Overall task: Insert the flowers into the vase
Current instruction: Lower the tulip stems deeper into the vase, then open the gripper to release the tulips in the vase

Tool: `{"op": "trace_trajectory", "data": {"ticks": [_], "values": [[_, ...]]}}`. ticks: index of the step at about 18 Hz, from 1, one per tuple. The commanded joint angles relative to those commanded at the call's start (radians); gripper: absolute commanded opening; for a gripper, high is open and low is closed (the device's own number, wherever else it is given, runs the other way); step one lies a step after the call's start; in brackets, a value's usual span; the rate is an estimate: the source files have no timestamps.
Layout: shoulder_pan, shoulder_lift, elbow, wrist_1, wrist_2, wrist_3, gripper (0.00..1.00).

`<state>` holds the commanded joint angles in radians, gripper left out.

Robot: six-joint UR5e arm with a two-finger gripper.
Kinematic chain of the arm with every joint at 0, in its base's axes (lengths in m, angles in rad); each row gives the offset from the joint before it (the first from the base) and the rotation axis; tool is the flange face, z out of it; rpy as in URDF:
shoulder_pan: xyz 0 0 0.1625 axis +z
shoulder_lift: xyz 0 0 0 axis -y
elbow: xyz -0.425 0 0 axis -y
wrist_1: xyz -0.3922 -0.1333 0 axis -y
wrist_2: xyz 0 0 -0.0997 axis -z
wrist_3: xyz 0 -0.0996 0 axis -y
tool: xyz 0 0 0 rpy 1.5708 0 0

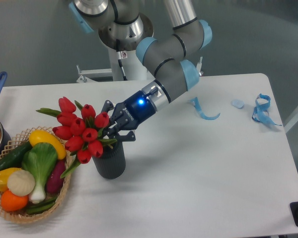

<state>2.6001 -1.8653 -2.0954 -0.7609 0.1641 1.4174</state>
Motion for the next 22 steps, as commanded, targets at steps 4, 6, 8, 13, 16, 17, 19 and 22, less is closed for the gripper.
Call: {"op": "trace_trajectory", "data": {"ticks": [4,6,8,13,16,17,19,22], "values": [[0.0,-0.005,0.0,0.0,0.0,0.012,0.31],[0.005,-0.006,0.006,0.0,0.0,0.012,0.49],[0.009,-0.006,0.008,0.0,0.0,0.012,0.66],[0.014,-0.005,0.006,0.0,0.0,0.015,1.0],[0.029,0.003,0.006,0.003,0.0,0.02,1.0],[0.032,0.012,0.002,0.003,0.003,0.026,1.0],[0.041,0.049,-0.012,0.002,0.058,0.041,1.0],[0.052,0.102,-0.018,0.002,0.153,0.045,1.0]]}}
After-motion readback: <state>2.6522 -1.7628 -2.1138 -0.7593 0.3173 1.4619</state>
